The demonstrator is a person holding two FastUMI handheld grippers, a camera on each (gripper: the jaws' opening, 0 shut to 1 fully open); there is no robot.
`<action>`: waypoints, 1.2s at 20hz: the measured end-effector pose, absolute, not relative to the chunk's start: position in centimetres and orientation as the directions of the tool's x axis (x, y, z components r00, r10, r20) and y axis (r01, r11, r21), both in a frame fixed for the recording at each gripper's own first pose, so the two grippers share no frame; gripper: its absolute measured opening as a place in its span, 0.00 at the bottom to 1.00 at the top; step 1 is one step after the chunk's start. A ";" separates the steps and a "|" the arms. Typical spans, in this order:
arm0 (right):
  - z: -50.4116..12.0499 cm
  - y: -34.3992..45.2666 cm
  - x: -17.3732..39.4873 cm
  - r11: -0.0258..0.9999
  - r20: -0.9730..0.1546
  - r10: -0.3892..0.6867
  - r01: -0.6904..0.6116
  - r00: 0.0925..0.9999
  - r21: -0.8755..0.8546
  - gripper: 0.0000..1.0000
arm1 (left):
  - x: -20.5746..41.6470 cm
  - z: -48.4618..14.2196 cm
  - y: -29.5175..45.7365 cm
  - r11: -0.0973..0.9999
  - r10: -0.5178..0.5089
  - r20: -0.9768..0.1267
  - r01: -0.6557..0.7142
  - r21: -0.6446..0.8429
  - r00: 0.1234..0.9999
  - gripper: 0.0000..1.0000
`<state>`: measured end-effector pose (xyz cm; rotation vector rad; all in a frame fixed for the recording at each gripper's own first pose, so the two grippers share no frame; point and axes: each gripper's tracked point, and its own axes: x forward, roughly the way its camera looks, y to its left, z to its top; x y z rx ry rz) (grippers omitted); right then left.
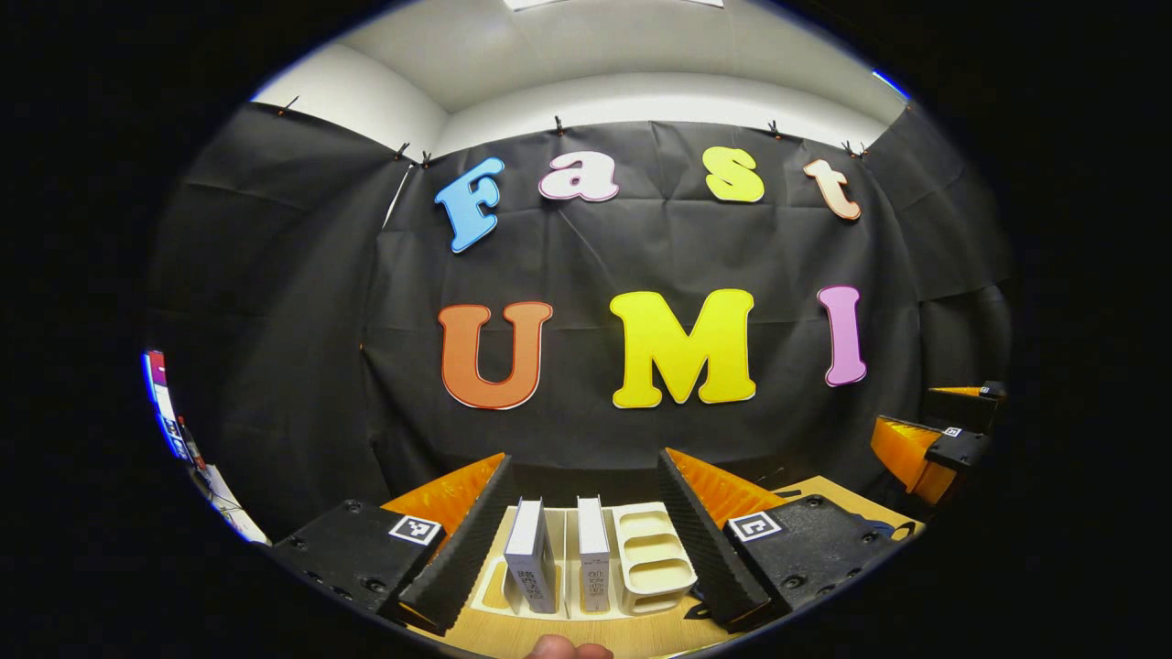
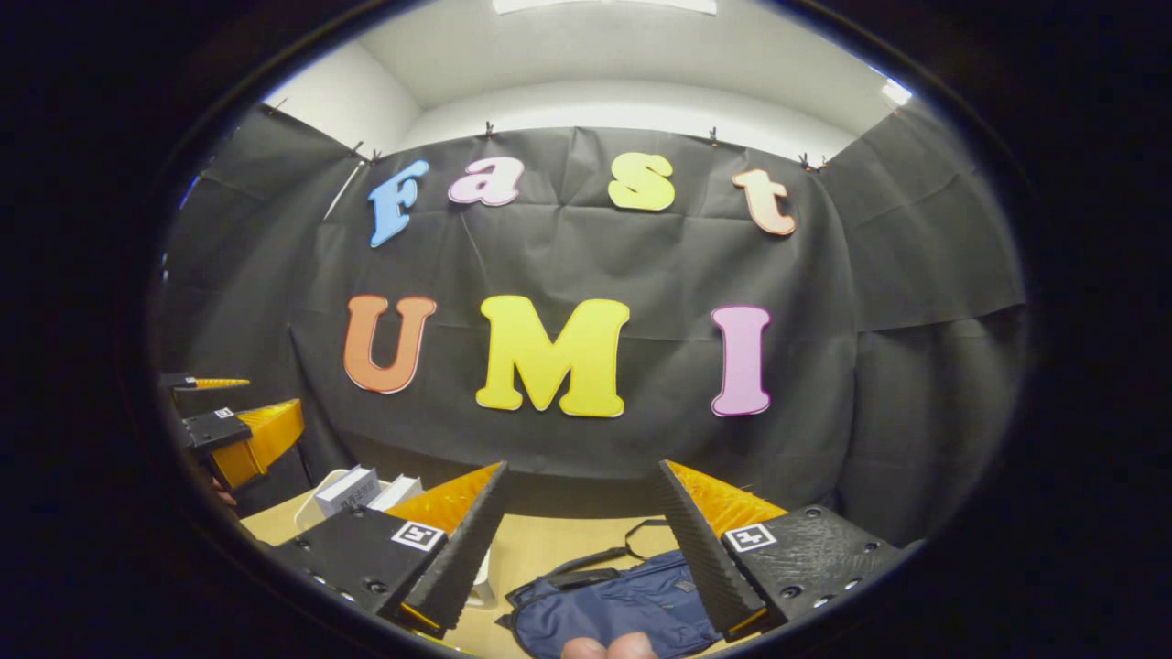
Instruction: Open the schoolbag, grab two books from the bookshelf and put them into the schoolbag.
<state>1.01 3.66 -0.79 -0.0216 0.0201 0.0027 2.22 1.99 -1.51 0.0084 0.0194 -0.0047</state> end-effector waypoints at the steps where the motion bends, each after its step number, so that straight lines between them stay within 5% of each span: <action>1: -0.8 3.7 1.0 1.000 -0.020 0.003 -0.003 1.000 -0.022 0.97 | 2.2 -1.6 2.0 1.000 -0.006 -0.021 0.006 0.008 1.000 0.98; 11: -6.4 6.1 1.1 0.995 -0.117 0.061 -0.069 0.991 -0.066 0.97 | 1.7 -2.6 3.1 1.000 0.017 -0.037 -0.016 0.008 0.999 0.98; 24: -33.0 8.3 -1.4 0.930 -0.556 0.095 -0.273 0.826 -0.245 0.98 | -0.9 -5.6 5.6 0.996 0.090 -0.112 -0.087 0.032 0.990 0.98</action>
